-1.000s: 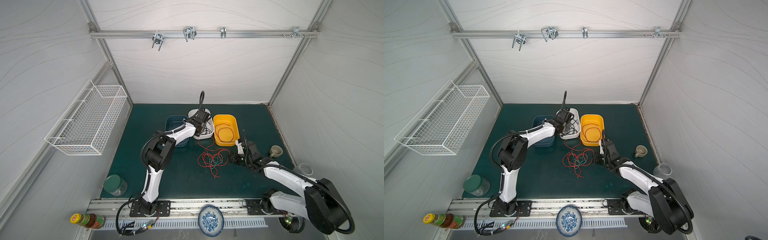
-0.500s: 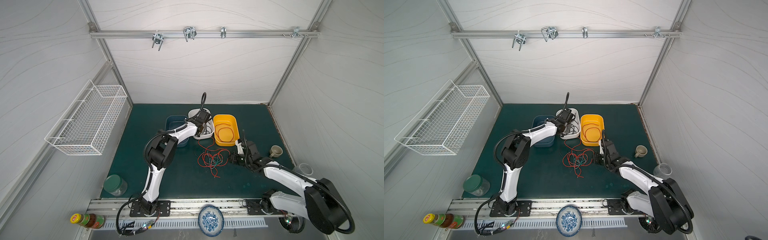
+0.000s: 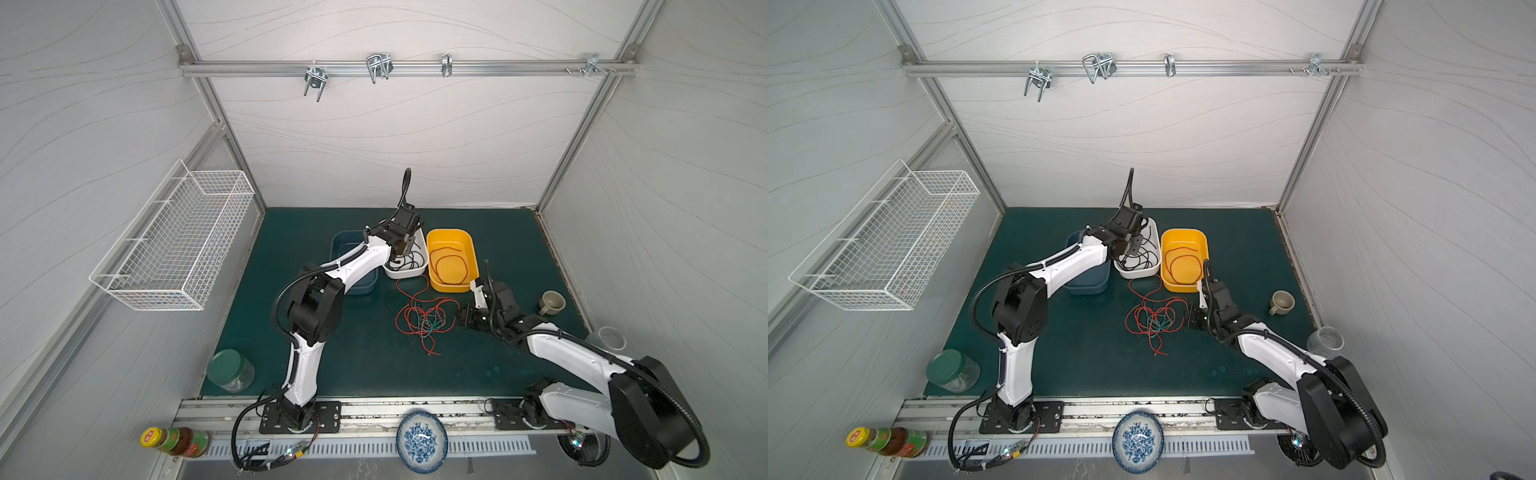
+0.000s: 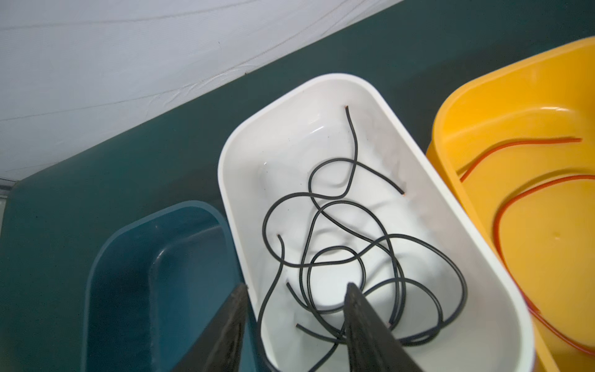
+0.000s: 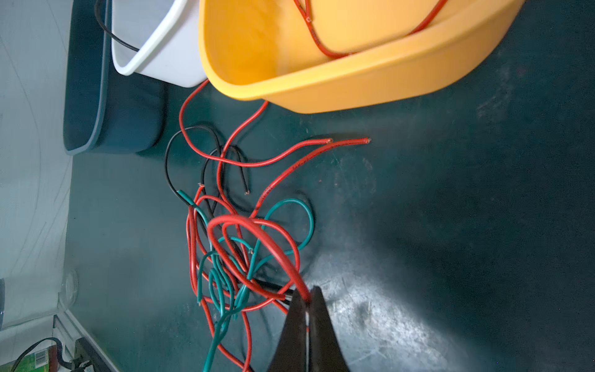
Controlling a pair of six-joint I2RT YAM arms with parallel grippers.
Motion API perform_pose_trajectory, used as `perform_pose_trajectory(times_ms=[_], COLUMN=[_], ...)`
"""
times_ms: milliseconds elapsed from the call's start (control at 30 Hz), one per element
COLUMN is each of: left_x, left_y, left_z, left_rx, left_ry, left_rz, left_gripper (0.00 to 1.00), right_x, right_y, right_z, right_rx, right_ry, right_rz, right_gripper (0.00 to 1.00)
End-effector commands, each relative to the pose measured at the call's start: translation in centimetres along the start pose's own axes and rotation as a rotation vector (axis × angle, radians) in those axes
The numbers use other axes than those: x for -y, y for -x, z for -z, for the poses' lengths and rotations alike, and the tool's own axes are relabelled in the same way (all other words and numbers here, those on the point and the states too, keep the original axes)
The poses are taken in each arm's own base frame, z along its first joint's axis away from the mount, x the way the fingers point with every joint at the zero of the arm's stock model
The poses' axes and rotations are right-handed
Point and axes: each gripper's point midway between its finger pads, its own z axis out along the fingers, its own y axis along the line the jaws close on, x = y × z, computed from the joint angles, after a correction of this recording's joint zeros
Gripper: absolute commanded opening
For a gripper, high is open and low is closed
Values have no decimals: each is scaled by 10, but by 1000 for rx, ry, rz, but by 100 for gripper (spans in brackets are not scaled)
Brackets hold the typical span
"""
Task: Untangle the cables
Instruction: 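Move the left gripper back down to the tangled wire pile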
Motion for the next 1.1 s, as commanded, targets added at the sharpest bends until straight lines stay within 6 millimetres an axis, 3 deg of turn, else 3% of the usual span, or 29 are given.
perform_pose_trajectory(times_ms=[0, 167, 333, 500, 767, 967, 1067], left_x=[-9, -4, 16, 40, 81, 125, 137], left_y=[25, -6, -53, -102, -154, -169, -175], left_z=[49, 90, 123, 140, 143, 143, 136], left_rx=[86, 97, 91, 47, -42, -70, -90], left_ry=[-52, -159, -244, -311, -447, -542, -563], left_rz=[103, 224, 263, 283, 414, 390, 393], left_gripper=[51, 52, 53, 53, 54, 54, 55], right_x=[-13, -19, -21, -18, -16, -15, -15], right_y=[5, 5, 6, 8, 9, 9, 10], right_z=[2, 3, 6, 9, 10, 11, 12], right_rx=[19, 21, 34, 53, 69, 76, 82], right_ry=[50, 84, 90, 74, 64, 62, 62], right_rz=[24, 34, 41, 44, 41, 45, 48], right_gripper=[0, 0, 0, 0, 0, 0, 0])
